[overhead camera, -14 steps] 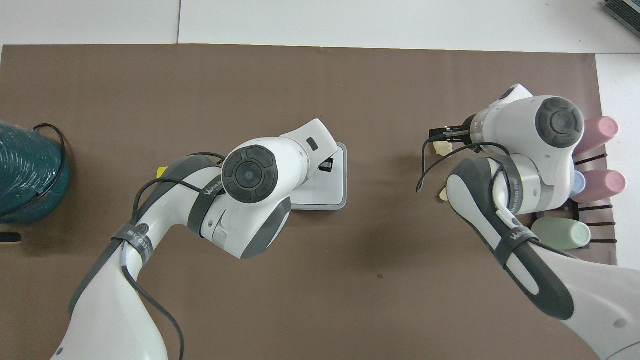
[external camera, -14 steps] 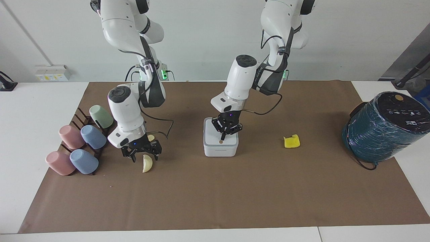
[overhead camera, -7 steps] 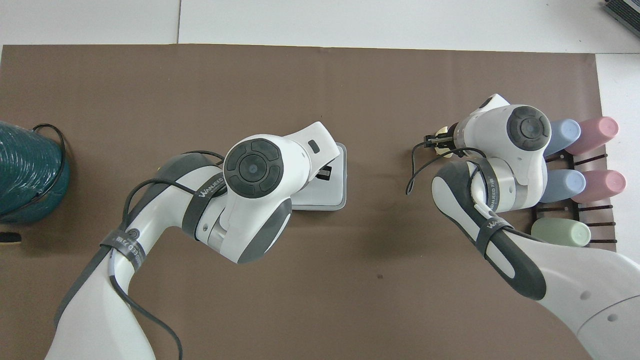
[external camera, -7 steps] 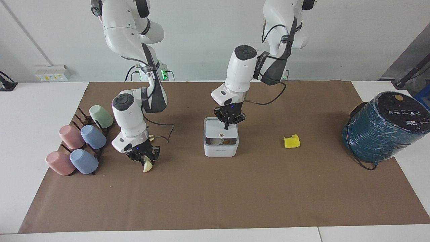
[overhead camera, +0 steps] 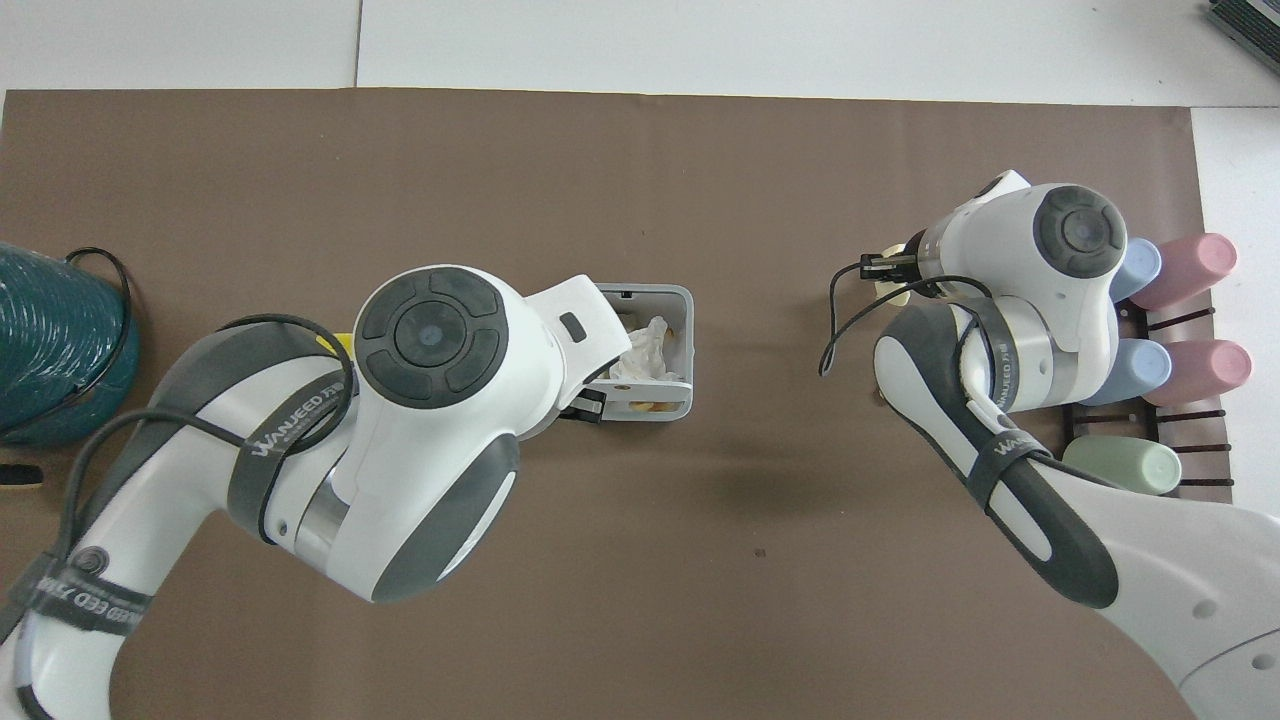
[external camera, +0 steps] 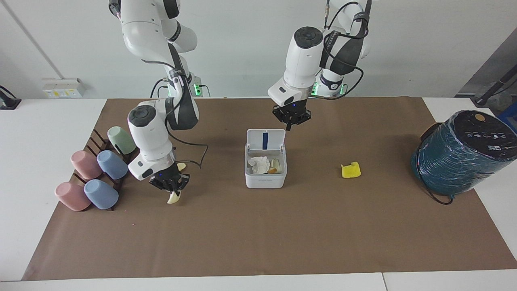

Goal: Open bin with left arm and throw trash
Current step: 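Drop the banana peel into the bin while the left gripper grasps the sponge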

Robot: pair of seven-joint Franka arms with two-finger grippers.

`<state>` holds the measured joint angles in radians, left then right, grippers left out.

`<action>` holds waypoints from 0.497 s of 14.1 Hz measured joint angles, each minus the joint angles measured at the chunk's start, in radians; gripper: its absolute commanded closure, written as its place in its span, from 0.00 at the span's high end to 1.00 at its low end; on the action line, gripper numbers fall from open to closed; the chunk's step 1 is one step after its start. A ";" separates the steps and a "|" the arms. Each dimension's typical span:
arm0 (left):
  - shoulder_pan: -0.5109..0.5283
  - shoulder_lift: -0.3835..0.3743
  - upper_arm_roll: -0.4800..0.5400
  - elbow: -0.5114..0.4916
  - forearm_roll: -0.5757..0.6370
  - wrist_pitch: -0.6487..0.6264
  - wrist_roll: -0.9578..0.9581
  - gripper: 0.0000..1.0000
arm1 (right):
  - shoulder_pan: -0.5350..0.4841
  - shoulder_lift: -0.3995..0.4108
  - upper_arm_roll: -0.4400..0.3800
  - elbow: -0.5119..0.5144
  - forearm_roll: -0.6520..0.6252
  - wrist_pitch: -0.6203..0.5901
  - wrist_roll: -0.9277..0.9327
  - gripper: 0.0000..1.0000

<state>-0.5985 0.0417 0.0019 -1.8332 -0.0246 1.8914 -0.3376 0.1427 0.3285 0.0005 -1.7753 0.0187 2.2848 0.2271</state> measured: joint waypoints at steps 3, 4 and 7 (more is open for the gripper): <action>0.058 -0.061 0.003 -0.066 0.000 -0.001 0.035 0.00 | 0.006 -0.064 0.069 0.062 0.015 -0.109 0.225 0.00; 0.085 -0.070 0.004 -0.081 0.000 0.002 0.045 0.00 | 0.010 -0.069 0.099 0.081 0.017 -0.129 0.298 0.00; 0.158 -0.072 0.005 -0.107 0.000 0.080 0.063 0.55 | 0.040 -0.063 0.161 0.113 0.020 -0.133 0.449 0.00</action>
<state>-0.4408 -0.0304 0.0072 -1.9399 -0.0242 1.9710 -0.2749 0.1828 0.2651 0.1611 -1.6622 0.0387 2.1519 0.6762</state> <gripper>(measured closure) 0.903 0.921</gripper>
